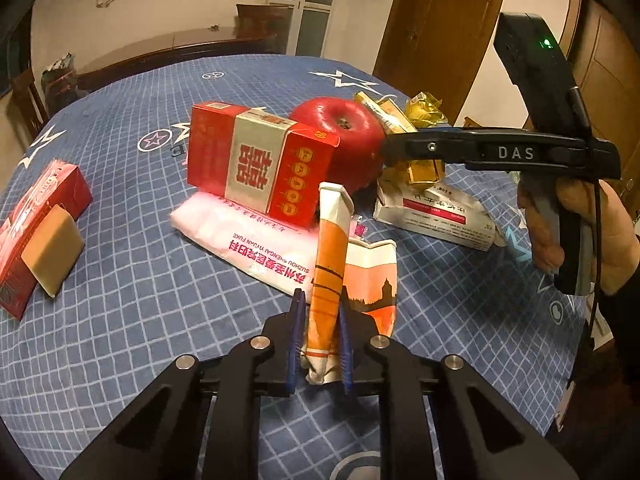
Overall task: Collect trash
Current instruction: 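Grasp the orange-white paper wrapper with the left gripper while the right grasps the gold foil packet, then lift and carry the wrapper and gold packet with both grippers over the green bin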
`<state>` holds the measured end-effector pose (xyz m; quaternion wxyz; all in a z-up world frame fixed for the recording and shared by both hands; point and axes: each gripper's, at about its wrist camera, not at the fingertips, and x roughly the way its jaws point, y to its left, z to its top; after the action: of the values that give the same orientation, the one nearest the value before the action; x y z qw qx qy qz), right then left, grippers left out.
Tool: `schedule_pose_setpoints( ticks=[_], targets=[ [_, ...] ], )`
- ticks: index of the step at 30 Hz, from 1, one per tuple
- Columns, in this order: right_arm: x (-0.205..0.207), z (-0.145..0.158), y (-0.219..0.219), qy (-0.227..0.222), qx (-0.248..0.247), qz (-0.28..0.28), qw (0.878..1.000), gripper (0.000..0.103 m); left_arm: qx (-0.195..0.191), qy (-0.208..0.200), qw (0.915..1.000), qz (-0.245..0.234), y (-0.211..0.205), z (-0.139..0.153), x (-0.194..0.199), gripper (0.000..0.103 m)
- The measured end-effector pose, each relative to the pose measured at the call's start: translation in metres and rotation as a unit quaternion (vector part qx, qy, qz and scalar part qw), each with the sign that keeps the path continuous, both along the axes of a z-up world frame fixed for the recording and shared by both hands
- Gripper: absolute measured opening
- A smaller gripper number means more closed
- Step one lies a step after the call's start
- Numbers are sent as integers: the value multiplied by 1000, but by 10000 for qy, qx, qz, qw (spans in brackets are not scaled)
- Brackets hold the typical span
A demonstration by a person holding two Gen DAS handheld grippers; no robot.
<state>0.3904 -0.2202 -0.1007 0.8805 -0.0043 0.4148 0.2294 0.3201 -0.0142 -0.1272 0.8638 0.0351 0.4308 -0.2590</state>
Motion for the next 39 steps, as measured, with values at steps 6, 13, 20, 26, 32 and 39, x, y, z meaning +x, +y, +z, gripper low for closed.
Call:
schedule_pose_setpoints(
  ticks=[6, 13, 20, 26, 32, 39],
  targets=[
    [-12, -1, -2, -46, -57, 17, 10000, 45, 30, -88, 9999, 52, -7, -1, -3, 16],
    [-37, 7, -13, -407, 84, -114, 9991, 38, -2, -298, 9994, 161, -20, 0, -22, 14],
    [-80, 21, -16, -958, 101, -290, 9949, 37, -85, -771, 9958, 489, -24, 15, -49, 14],
    [-118, 37, -27, -1411, 85, -523, 9886, 37, -192, -1412, 9860, 869, -28, 40, -74, 14],
    [-148, 47, -48, -1708, 93, -853, 9816, 37, -360, -1938, 9745, 1077, -51, 65, -95, 14],
    [-170, 58, -75, -2021, 11, -1229, 9716, 37, -406, -2471, 9613, 1151, -90, 91, -118, 14]
  ],
)
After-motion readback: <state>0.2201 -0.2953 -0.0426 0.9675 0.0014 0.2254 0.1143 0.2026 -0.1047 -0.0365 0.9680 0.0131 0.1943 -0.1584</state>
